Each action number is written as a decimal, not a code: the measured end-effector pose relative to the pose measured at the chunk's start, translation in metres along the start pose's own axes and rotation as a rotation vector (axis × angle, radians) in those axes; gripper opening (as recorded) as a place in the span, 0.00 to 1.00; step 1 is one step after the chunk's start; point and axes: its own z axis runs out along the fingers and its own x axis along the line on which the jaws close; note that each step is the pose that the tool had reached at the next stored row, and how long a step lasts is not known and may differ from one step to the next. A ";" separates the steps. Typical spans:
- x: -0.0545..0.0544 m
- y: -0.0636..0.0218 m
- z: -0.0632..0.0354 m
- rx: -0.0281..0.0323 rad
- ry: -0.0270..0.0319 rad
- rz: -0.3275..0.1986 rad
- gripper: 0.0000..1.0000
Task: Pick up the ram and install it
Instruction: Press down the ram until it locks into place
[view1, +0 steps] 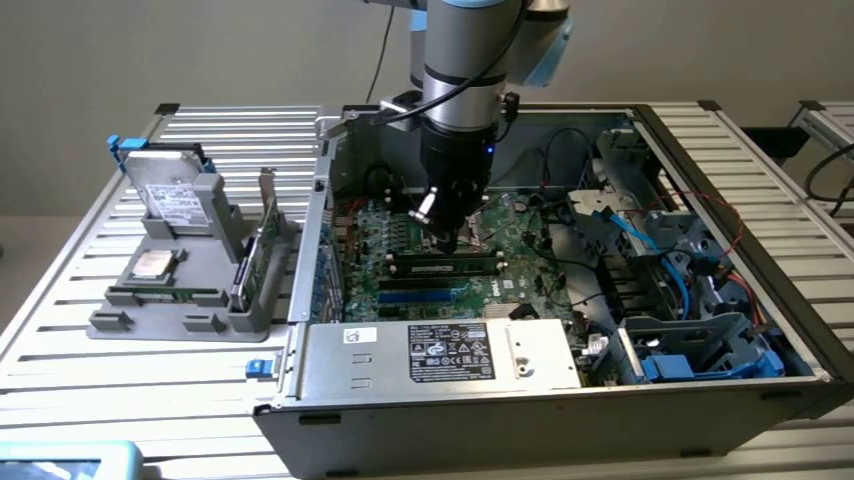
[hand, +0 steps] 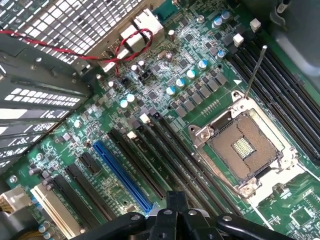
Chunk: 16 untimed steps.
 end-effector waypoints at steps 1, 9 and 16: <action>0.000 0.0000 0.0000 -0.0011 0.0005 0.015 0.11; 0.000 0.0000 0.0000 -0.0095 0.0044 0.134 0.11; 0.000 0.0000 0.0000 -0.0168 0.0075 0.237 0.11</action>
